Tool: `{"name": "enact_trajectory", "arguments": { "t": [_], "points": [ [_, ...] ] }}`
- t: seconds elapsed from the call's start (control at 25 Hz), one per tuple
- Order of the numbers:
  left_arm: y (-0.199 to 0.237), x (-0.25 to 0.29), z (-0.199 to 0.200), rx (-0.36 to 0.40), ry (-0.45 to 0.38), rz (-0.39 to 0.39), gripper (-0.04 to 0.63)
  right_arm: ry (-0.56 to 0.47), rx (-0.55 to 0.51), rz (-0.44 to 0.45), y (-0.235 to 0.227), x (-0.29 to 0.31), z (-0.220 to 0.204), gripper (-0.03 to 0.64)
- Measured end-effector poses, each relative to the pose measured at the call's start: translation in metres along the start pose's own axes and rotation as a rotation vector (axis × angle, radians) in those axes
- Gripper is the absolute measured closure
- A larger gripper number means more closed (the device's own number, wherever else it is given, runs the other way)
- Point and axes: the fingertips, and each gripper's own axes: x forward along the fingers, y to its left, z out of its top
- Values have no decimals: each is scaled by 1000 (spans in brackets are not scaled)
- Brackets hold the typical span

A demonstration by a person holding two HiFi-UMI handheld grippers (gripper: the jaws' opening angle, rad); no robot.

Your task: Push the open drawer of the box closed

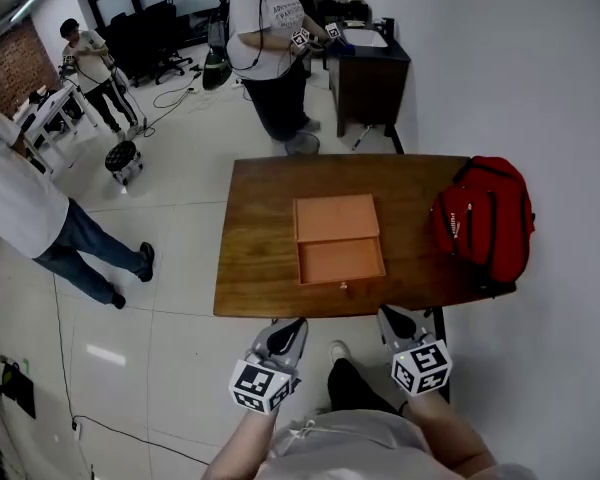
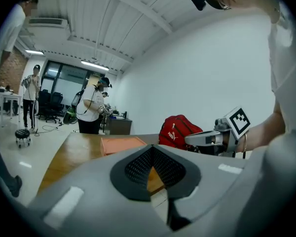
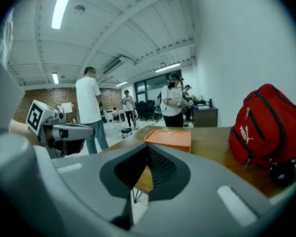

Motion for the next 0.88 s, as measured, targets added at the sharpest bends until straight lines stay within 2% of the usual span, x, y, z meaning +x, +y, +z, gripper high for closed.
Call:
{"name": "enact_trajectory", "arguments": {
  "t": [0.36,0.64,0.88],
  "points": [
    [32,79,-58,-70,137,24,591,163,53,37,-44,70,-55,611],
    [58,113,-117,-180,239,72,589,282,97,43,-63,110,-108,611],
    [75,132,-128,-281,249,96,591,310,149,52,-69,132,-117,611]
  ]
}}
